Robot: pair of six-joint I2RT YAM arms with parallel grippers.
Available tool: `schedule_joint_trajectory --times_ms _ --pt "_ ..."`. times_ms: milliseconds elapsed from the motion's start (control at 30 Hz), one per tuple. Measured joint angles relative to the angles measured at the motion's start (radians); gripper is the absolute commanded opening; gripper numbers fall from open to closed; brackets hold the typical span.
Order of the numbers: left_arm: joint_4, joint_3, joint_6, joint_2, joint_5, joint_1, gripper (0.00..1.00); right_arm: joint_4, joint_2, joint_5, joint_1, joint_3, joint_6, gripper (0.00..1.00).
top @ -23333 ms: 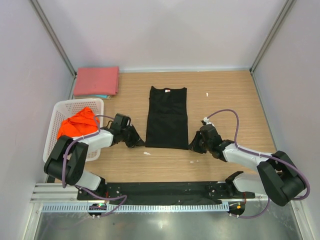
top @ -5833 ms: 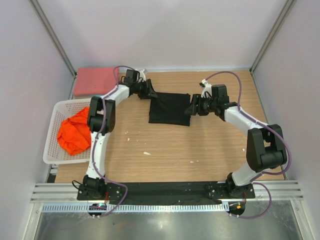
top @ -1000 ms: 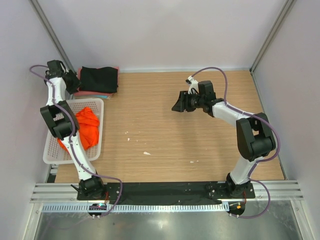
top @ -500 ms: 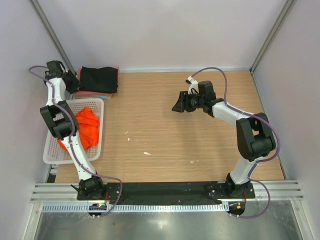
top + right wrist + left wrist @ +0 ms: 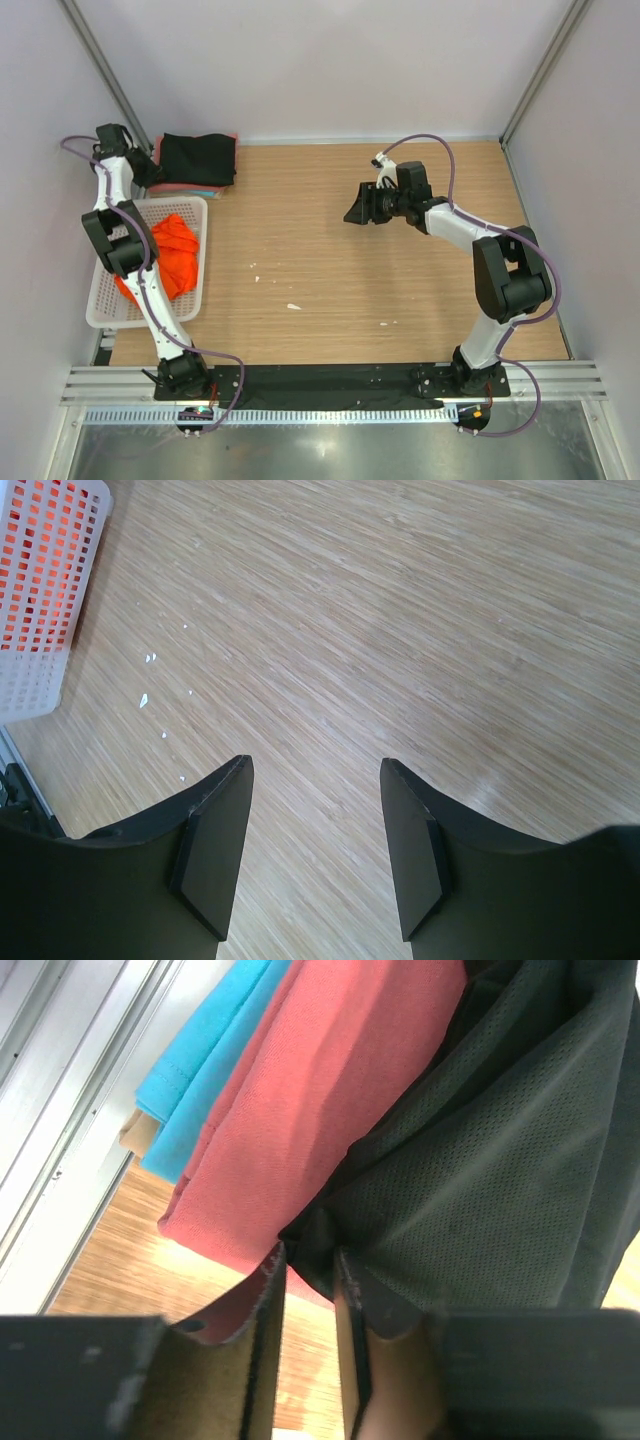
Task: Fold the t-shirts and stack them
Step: Neatly place the folded tshirt to the corner
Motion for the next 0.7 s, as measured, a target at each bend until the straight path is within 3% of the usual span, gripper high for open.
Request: schedule_joint_trajectory --times_ms 233,700 --pt "0.002 0.018 0.001 0.003 -0.003 0.0 0.0 0.0 0.0 0.0 0.0 0.0 0.0 0.6" --pt "-0.029 0.032 0.009 -0.004 -0.088 -0.002 0.0 0.002 0.0 -0.002 0.0 -0.003 0.0 0.6"
